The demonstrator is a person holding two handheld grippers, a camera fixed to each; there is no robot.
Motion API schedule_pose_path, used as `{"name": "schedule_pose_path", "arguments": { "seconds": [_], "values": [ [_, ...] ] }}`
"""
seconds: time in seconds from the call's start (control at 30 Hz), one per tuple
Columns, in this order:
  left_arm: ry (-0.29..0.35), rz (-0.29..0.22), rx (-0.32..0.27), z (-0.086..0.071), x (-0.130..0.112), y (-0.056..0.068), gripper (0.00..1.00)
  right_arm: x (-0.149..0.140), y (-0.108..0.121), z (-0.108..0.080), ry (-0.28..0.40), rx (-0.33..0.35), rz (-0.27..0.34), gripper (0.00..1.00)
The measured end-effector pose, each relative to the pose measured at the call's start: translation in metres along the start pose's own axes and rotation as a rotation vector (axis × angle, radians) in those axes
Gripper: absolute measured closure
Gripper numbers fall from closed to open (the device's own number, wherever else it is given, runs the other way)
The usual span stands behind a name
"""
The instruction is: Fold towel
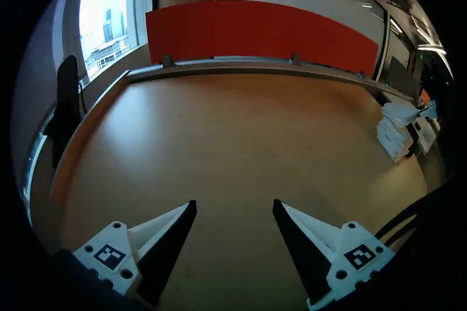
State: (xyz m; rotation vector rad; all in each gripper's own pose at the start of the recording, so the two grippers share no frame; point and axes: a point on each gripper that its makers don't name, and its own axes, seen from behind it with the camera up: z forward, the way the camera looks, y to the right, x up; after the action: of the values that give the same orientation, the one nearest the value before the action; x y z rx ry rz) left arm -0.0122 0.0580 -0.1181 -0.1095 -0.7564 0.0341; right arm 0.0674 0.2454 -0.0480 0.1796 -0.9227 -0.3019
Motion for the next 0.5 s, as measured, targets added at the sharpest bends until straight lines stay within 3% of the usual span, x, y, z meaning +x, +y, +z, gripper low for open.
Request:
{"name": "schedule_pose_path", "arguments": {
  "seconds": [0.2, 0.5],
  "values": [
    [0.0, 0.001, 0.004, -0.003, -0.002, -0.001, 0.03, -0.012, 0.008, 0.005, -0.028, -0.015, 0.038, 0.95],
    [-0.002, 0.0, 0.012, -0.006, -0.005, -0.003, 0.03, -0.018, 0.02, 0.013, -0.068, -0.045, 0.044, 0.95]
  ]
}}
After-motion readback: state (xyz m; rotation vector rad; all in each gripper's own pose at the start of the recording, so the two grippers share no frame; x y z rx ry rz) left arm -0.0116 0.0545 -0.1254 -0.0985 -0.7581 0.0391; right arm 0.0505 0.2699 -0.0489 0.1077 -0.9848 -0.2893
